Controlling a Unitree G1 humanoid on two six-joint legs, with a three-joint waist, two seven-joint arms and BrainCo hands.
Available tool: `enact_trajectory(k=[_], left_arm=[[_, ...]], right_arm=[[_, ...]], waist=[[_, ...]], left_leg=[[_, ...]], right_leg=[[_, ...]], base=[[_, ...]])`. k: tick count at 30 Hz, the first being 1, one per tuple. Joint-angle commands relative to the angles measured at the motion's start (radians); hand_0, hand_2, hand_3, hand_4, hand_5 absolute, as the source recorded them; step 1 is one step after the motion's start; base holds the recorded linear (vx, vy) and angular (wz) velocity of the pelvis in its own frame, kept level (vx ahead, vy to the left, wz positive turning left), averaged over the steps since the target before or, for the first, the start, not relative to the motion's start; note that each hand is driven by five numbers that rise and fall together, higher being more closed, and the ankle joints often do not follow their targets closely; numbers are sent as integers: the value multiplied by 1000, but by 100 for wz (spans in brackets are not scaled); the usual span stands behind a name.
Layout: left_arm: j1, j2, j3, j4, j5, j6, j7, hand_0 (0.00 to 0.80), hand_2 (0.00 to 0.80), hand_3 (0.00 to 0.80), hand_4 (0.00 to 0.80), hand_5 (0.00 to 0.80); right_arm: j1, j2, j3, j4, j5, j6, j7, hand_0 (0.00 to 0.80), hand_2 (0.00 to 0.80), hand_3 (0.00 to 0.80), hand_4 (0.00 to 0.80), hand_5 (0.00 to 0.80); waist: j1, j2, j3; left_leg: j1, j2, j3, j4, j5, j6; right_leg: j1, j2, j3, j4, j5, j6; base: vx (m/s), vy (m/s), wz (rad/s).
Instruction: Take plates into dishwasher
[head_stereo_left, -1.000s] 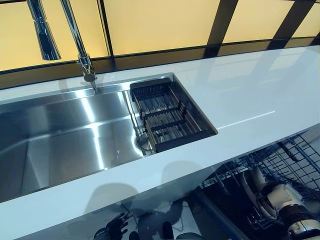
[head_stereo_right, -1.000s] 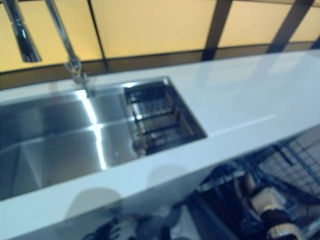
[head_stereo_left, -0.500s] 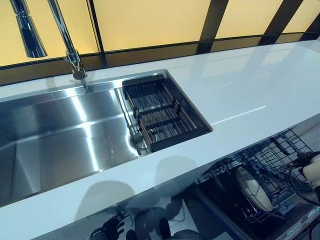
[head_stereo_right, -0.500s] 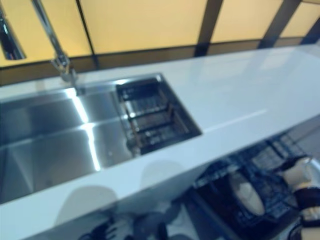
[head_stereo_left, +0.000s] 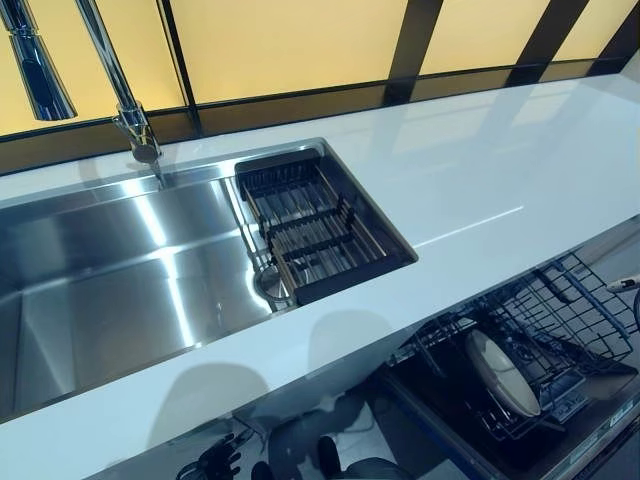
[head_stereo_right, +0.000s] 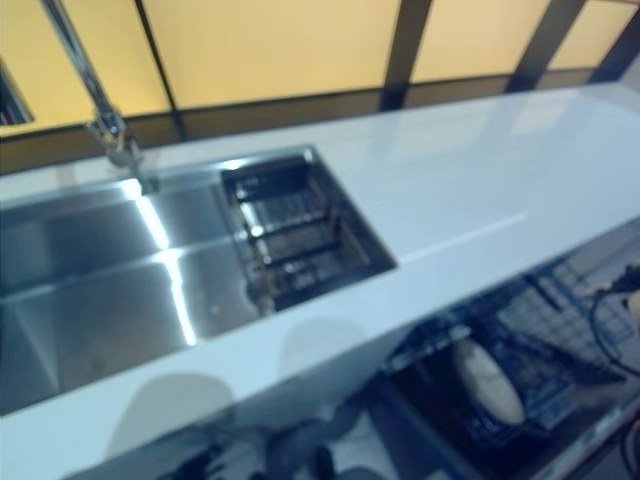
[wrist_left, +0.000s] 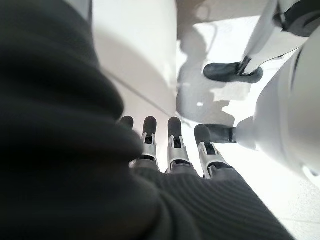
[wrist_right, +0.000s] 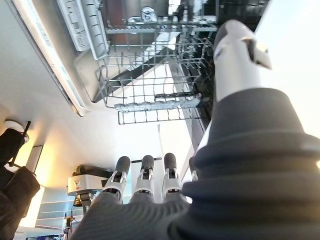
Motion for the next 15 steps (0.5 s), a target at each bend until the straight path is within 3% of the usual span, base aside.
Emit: enact_trajectory(k=[1, 3, 4, 5, 8, 9, 12, 15], left_arm=[[-1, 56, 19, 32, 15, -31, 16, 0, 0, 0, 0, 0], [-23, 68, 18, 23, 27, -30, 4, 0, 0, 0, 0, 0], [-49, 72, 8, 15, 23, -25, 3, 0, 0, 0, 0, 0], [-65, 68, 6, 10, 16, -10, 4, 0, 0, 0, 0, 0], [-115, 46, -5, -1, 6, 17, 13, 0, 0, 0, 0, 0], [-128, 42, -11, -6, 2, 27, 15, 0, 0, 0, 0, 0], [-141, 41, -39, 10, -22, 36, 20, 0, 0, 0, 0, 0], [-116, 51, -29, 30, -36, 30, 34, 0, 0, 0, 0, 0]], right_arm=[[-78, -80, 55, 95, 8, -27, -38, 0, 0, 0, 0, 0], [-128, -96, 79, 122, 44, -22, -76, 0, 0, 0, 0, 0], [-191, -111, 106, 148, 78, -17, -116, 0, 0, 0, 0, 0], [-230, -123, 124, 157, 98, -13, -140, 0, 0, 0, 0, 0], [-256, -155, 110, 147, 123, -6, -160, 0, 0, 0, 0, 0], [-259, -165, 100, 138, 117, -6, -159, 0, 0, 0, 0, 0], [-292, -163, 110, 149, 163, -25, -227, 0, 0, 0, 0, 0], [-326, -165, 137, 171, 189, -39, -239, 0, 0, 0, 0, 0]], waist=[[62, -55, -53], [63, -55, -47], [50, -62, -36], [35, -62, -31], [1, -62, -10], [-6, -56, 5], [-38, -23, 40], [-40, -26, 46]], left_leg=[[1, 25, -97, -2, 11, -26], [16, 32, -78, 0, 19, -34], [28, 48, -48, 63, -9, -42], [30, 67, -44, 143, -8, -51], [29, 110, -98, 301, 5, -55], [24, 116, -114, 288, -11, -52], [77, 110, -97, 196, -85, -51], [131, 93, -74, 156, -157, -36]], right_leg=[[14, -19, -43, 2, 26, 59], [0, -25, -44, 6, 32, 58], [-19, -34, -36, 21, 36, 46], [-28, -34, -27, 33, 39, 35], [-76, -40, -27, 75, 55, 9], [-102, -41, -18, 98, 56, 12], [-196, -70, -30, 165, 64, 42], [-231, -102, -44, 169, 91, 74]], base=[[-60, -105, 16], [-240, -24, 18], [-363, 34, 10], [-303, 55, 3], [-310, 118, 19], [-390, 220, 34], [-398, 220, 30], [-311, 113, 24]])
